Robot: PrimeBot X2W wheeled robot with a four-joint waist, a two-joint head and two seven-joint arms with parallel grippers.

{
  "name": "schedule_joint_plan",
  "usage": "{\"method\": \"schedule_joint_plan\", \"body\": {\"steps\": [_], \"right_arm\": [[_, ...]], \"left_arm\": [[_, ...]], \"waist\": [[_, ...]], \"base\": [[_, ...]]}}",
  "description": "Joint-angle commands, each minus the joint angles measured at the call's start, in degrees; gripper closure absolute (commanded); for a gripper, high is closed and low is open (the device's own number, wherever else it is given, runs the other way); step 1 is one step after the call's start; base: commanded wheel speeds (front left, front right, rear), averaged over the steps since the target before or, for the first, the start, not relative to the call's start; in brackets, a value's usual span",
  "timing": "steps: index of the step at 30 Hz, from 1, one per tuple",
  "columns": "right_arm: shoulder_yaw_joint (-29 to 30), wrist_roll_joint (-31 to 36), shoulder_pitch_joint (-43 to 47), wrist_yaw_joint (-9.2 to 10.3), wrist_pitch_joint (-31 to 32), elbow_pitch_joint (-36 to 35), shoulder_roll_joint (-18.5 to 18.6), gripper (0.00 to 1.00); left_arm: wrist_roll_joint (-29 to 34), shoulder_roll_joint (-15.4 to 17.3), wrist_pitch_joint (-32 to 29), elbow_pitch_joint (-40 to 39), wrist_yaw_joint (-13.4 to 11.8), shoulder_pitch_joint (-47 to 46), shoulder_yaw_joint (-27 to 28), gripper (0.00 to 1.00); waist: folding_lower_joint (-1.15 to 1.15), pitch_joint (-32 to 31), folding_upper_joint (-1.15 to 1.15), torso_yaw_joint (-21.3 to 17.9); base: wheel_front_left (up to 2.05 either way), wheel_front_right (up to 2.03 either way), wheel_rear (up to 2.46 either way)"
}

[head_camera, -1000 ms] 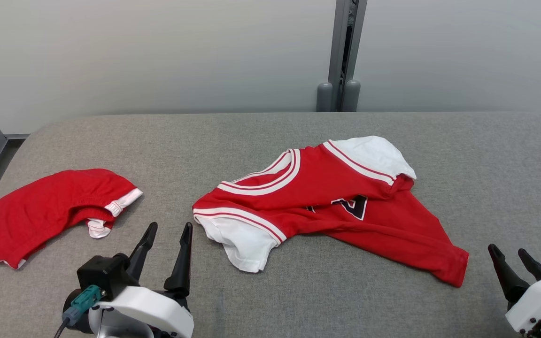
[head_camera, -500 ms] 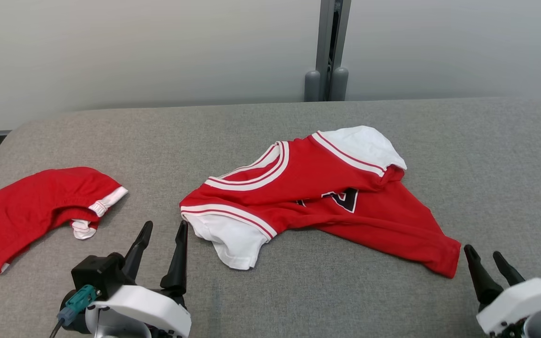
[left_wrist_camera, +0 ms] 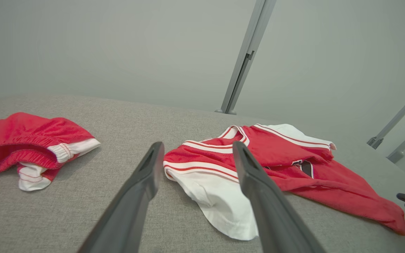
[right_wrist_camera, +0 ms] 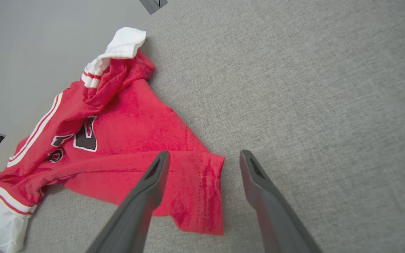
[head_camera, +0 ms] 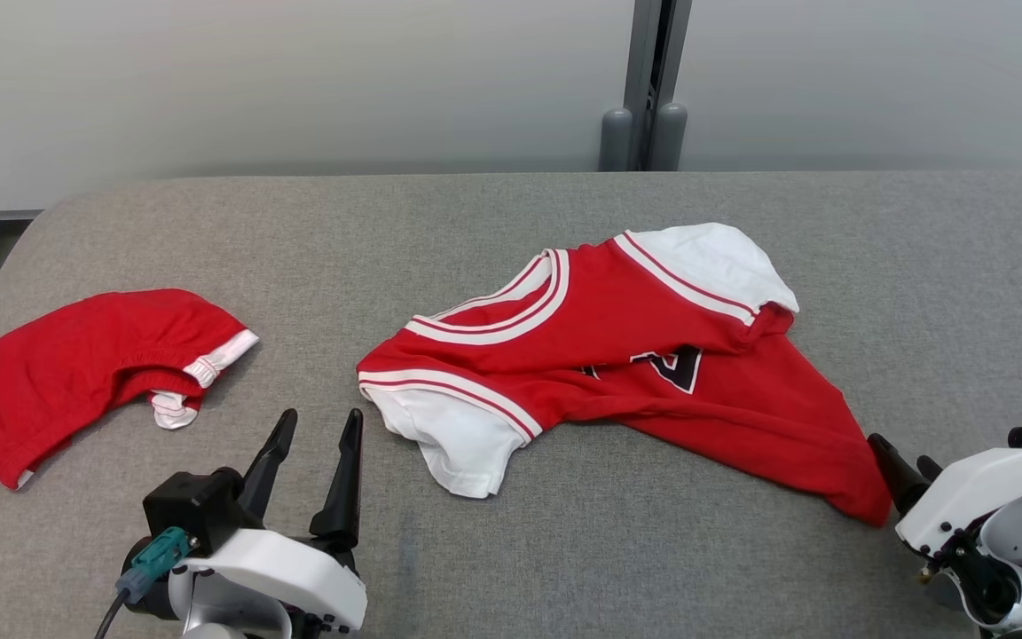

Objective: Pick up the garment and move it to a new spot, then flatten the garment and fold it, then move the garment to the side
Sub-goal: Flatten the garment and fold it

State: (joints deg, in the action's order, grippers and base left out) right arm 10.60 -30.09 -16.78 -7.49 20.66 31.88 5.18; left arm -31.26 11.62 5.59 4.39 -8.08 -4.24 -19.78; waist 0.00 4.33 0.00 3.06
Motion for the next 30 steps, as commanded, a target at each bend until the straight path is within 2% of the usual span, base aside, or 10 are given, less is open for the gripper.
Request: {"method": "schedule_joint_plan", "body": {"steps": [1,2,3,5,6,7,15,25,26,30], "right_arm": [[0.4,0.61,-0.72,-0.01,0.23,0.23,-0.02,0.0],[0.71,0.62,-0.92,-0.01,0.42,0.61,-0.17,0.14],[0.96,0.76,-1.09,-0.01,0.36,0.86,-0.28,0.44],[1.23,1.0,-1.49,-0.01,0.43,1.21,-0.43,0.75],[1.33,0.97,-1.6,-0.01,0.37,1.28,-0.51,0.82],[1.49,0.96,-1.6,-0.01,0.38,1.44,-0.62,1.0],[0.68,0.6,-0.94,-0.01,-0.95,0.33,-1.21,1.0],[-1.49,-0.1,3.92,-0.01,-0.02,-5.17,-1.44,1.0],[-1.4,0.18,4.28,-0.01,-0.07,-5.65,-1.48,0.01],[-0.78,1.61,4.29,-0.01,0.24,-5.82,-1.66,0.0]], "left_arm": [[-0.04,0.15,0.3,0.16,0.29,-1.14,0.01,0.0],[-0.1,0.17,0.32,0.26,0.29,-1.15,-0.01,0.0],[-0.16,0.18,0.34,0.35,0.28,-1.13,-0.03,0.0],[-0.26,0.2,0.36,0.47,0.2,-1.15,-0.09,0.0],[-0.3,0.22,0.4,0.5,0.17,-1.14,-0.1,0.0],[-0.35,0.25,0.41,0.51,0.11,-1.11,-0.1,0.0],[-0.57,0.43,0.43,0.64,-0.3,-0.99,-0.2,0.0],[-0.87,0.38,0.58,0.76,-0.61,-0.2,-0.39,0.0],[-0.93,0.42,0.58,0.74,-0.65,-0.19,-0.39,0.0],[-0.95,0.54,0.38,0.6,-0.57,-0.59,-0.63,0.0]], "waist": [[0.0,0.01,0.0,0.19],[0.0,0.0,0.0,0.29],[0.0,-0.02,0.0,0.37],[0.0,0.0,0.0,0.47],[0.0,-0.02,0.0,0.49],[0.0,-0.02,0.0,0.48],[0.0,-0.12,0.0,0.02],[0.0,-1.02,0.0,-0.69],[0.0,-1.02,0.0,-0.8],[0.0,-0.68,0.0,-0.95]], "base": [[0.0,0.0,0.0],[0.0,0.0,0.0],[0.0,0.0,0.0],[0.0,0.0,0.0],[0.0,0.0,0.0],[0.0,0.0,0.0],[0.0,0.0,0.0],[0.0,0.0,0.0],[0.0,0.0,0.0],[0.0,0.0,0.0]]}}
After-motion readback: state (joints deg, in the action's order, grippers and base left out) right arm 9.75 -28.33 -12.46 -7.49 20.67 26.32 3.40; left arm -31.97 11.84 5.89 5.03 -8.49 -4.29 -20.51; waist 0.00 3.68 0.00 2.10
